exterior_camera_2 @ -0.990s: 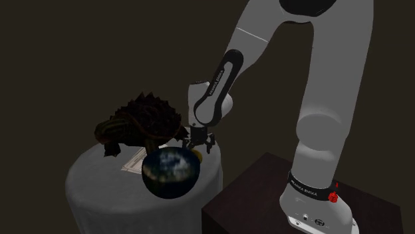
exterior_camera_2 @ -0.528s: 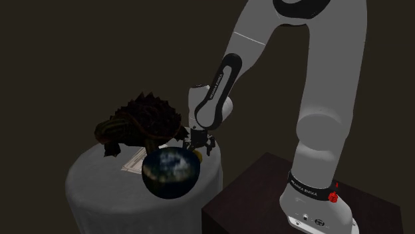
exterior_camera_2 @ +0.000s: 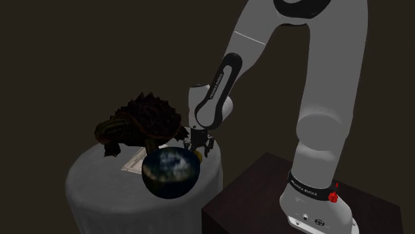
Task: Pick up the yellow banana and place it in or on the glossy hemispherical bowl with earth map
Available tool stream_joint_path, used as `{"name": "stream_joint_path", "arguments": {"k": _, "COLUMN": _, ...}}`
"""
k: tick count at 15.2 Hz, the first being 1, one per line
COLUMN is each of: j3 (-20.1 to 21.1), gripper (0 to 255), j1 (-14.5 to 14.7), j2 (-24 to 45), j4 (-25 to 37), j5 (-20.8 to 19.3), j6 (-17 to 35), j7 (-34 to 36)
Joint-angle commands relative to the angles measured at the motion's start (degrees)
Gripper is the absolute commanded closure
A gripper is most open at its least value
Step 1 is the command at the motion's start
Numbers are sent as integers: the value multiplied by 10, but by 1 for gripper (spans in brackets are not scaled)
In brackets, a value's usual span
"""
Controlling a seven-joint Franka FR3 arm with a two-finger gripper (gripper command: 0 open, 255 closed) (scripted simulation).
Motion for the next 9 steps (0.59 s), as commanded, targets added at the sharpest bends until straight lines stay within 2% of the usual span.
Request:
{"name": "stream_joint_path", "arguments": {"k": 1, "j3": 1, "gripper": 255, "j1": 0, "j2": 3, "j4": 0, "j5": 0, "j6": 2, "j7": 0}}
{"name": "stream_joint_path", "arguments": {"k": 4, "j3": 1, "gripper": 255, "j1": 1, "j2": 3, "j4": 0, "j5": 0, "j6": 2, "j7": 0}}
{"name": "stream_joint_path", "arguments": {"k": 9, "j3": 9, "gripper": 255, "j1": -2, "j2": -43, "j4": -1, "j5": 29, "j6": -41, "j7": -22}}
